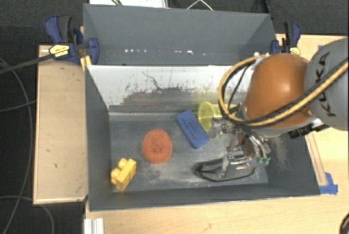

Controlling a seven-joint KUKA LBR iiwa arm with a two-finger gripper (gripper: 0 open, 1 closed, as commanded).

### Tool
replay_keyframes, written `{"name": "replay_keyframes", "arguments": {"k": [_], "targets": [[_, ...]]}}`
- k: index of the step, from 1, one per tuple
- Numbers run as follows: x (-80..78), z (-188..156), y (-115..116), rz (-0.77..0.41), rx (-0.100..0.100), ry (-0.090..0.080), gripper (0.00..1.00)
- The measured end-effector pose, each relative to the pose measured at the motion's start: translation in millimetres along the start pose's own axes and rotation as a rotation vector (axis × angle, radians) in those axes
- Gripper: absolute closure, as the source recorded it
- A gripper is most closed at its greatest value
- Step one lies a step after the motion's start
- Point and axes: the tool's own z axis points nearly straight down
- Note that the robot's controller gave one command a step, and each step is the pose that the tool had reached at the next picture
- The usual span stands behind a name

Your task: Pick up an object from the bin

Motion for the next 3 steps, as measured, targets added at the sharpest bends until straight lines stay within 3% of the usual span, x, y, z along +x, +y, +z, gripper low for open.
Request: {"name": "replay_keyframes", "arguments": {"k": [1, 2, 3], "targets": [[-1.8, -4.1, -0.2, 0.002, 0.0, -0.009, 0.0], [-2.9, 104.5, -31.4, -0.33, 0.0, -0.005, 0.0], [1.9, 41.7, -34.9, -0.299, 0.001, -0.01, 0.0]]}}
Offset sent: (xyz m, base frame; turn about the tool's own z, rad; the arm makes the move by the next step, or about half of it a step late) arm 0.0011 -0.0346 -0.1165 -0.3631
